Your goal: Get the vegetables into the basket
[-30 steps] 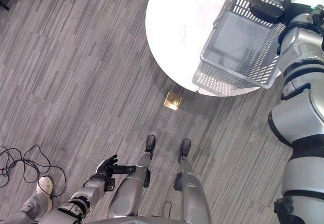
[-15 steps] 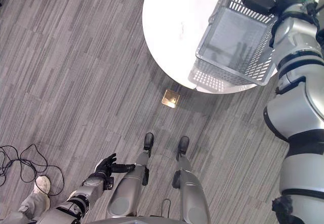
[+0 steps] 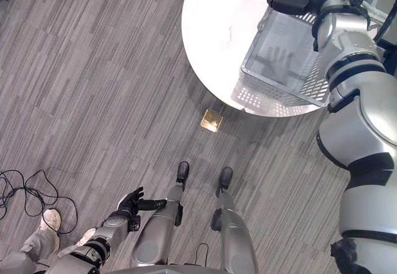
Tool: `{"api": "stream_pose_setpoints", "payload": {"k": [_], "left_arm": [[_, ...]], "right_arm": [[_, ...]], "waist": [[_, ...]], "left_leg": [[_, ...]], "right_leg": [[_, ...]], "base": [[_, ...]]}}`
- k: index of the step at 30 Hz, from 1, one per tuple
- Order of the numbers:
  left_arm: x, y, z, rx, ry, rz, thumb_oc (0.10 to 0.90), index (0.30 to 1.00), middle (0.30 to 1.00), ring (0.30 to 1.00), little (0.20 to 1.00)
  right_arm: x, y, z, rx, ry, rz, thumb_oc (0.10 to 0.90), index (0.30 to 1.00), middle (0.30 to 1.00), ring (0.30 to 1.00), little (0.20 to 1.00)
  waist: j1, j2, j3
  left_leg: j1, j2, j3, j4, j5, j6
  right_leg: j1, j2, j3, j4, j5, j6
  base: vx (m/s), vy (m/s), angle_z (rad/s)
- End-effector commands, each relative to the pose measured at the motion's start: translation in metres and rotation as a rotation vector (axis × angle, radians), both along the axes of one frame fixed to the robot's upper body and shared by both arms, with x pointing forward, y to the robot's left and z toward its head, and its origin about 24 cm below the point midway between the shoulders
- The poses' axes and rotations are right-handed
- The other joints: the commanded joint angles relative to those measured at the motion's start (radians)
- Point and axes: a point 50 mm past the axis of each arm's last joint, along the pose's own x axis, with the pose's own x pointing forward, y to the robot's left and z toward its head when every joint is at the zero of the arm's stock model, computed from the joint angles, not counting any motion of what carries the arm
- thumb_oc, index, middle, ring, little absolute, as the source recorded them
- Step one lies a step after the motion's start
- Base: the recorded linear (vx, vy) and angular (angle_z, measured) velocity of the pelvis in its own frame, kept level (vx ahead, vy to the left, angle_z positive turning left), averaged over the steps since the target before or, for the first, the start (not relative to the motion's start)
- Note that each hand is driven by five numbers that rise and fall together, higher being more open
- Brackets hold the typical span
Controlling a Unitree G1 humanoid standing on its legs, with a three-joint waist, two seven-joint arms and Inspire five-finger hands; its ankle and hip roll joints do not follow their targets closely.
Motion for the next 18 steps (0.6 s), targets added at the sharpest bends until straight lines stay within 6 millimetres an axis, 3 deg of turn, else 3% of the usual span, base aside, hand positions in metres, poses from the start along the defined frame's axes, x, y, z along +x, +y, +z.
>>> {"api": "stream_pose_setpoints", "payload": {"k": [1,5,6,7,8,10,11,14,16,17,18], "left_arm": [[-0.062,0.024,-0.026,0.107,0.266,0.011,0.900,1.000,1.000,1.000,1.000],[-0.059,0.022,-0.026,0.105,0.255,0.006,0.900,1.000,1.000,1.000,1.000],[-0.058,0.020,-0.026,0.103,0.253,0.002,0.900,1.000,1.000,1.000,1.000],[-0.059,0.020,-0.026,0.102,0.255,0.002,0.900,1.000,1.000,1.000,1.000],[-0.059,0.019,-0.026,0.099,0.254,0.003,0.900,1.000,1.000,1.000,1.000],[-0.060,0.019,-0.027,0.099,0.258,0.006,0.900,1.000,1.000,1.000,1.000],[-0.060,0.019,-0.027,0.101,0.258,0.007,0.900,1.000,1.000,1.000,1.000],[-0.059,0.018,-0.027,0.101,0.257,0.006,0.900,1.000,1.000,1.000,1.000],[-0.059,0.019,-0.027,0.104,0.257,0.012,0.900,1.000,1.000,1.000,1.000],[-0.058,0.018,-0.026,0.100,0.254,0.010,0.900,1.000,1.000,1.000,1.000],[-0.058,0.016,-0.027,0.099,0.258,0.005,0.900,1.000,1.000,1.000,1.000]], "right_arm": [[-0.015,0.001,0.051,-0.014,-0.170,-0.035,0.900,1.000,1.000,1.000,1.000],[-0.017,-0.007,0.050,-0.026,-0.167,-0.068,0.900,1.000,1.000,1.000,1.000],[-0.018,-0.009,0.051,-0.036,-0.177,-0.078,0.618,0.605,0.605,0.605,0.605],[-0.018,-0.010,0.049,-0.035,-0.165,-0.078,0.618,0.605,0.605,0.605,0.605],[-0.019,-0.013,0.048,-0.009,-0.177,-0.077,0.400,0.300,0.300,0.300,0.300],[-0.021,-0.016,0.052,-0.004,-0.199,-0.094,0.400,0.300,0.300,0.300,0.300],[-0.022,-0.015,0.054,0.021,-0.234,-0.085,0.900,1.000,1.000,1.000,1.000],[-0.021,-0.017,0.050,0.060,-0.250,-0.079,0.900,1.000,1.000,1.000,1.000],[-0.020,-0.014,0.049,0.079,-0.247,-0.063,0.400,0.300,0.300,0.300,0.300],[-0.019,-0.013,0.048,0.097,-0.244,-0.057,0.400,0.300,0.300,0.300,0.300],[-0.014,-0.009,0.038,0.149,-0.255,-0.037,0.900,1.000,1.000,1.000,1.000]], "waist": [[0.019,-0.083,0.016],[0.016,-0.079,0.018],[0.015,-0.079,0.019],[0.015,-0.078,0.020],[0.013,-0.077,0.020],[0.013,-0.075,0.018],[0.012,-0.073,0.018],[0.011,-0.070,0.016],[0.010,-0.069,0.014],[0.011,-0.069,0.012],[0.010,-0.067,0.004]], "left_leg": [[-0.019,-0.011,-0.020,-0.025,0.040,-0.106],[-0.020,-0.013,-0.018,-0.025,0.040,-0.107],[-0.019,-0.013,-0.017,-0.025,0.040,-0.107],[-0.019,-0.013,-0.016,-0.025,0.040,-0.107],[-0.018,-0.013,-0.015,-0.025,0.040,-0.106],[-0.016,-0.014,-0.017,-0.025,0.039,-0.106],[-0.015,-0.015,-0.016,-0.025,0.039,-0.106],[-0.009,-0.014,-0.015,-0.025,0.038,-0.106],[-0.003,-0.014,-0.014,-0.025,0.036,-0.106],[0.003,-0.014,-0.014,-0.025,0.034,-0.106],[0.027,-0.013,-0.011,-0.025,0.028,-0.103]], "right_leg": [[0.018,-0.058,0.056,-0.001,0.008,0.130],[0.015,-0.058,0.058,-0.001,0.010,0.131],[0.015,-0.060,0.060,-0.001,0.011,0.131],[0.015,-0.060,0.059,-0.001,0.011,0.131],[0.015,-0.060,0.059,-0.001,0.011,0.131],[0.015,-0.060,0.058,-0.001,0.010,0.131],[0.015,-0.061,0.058,-0.001,0.011,0.131],[0.019,-0.061,0.059,-0.001,0.009,0.130],[0.025,-0.062,0.059,-0.001,0.007,0.130],[0.031,-0.063,0.059,-0.001,0.006,0.130],[0.054,-0.065,0.058,-0.001,0.000,0.128]], "base": [[0.00,0.000,0.00],[0.00,0.000,0.00],[0.00,0.000,0.00],[0.00,0.000,0.00],[0.00,0.000,0.00],[0.00,0.000,0.00],[0.00,0.000,0.00],[0.00,0.000,0.00],[0.01,-0.002,-0.03],[0.03,0.001,-0.04],[0.05,0.000,-0.02]]}}
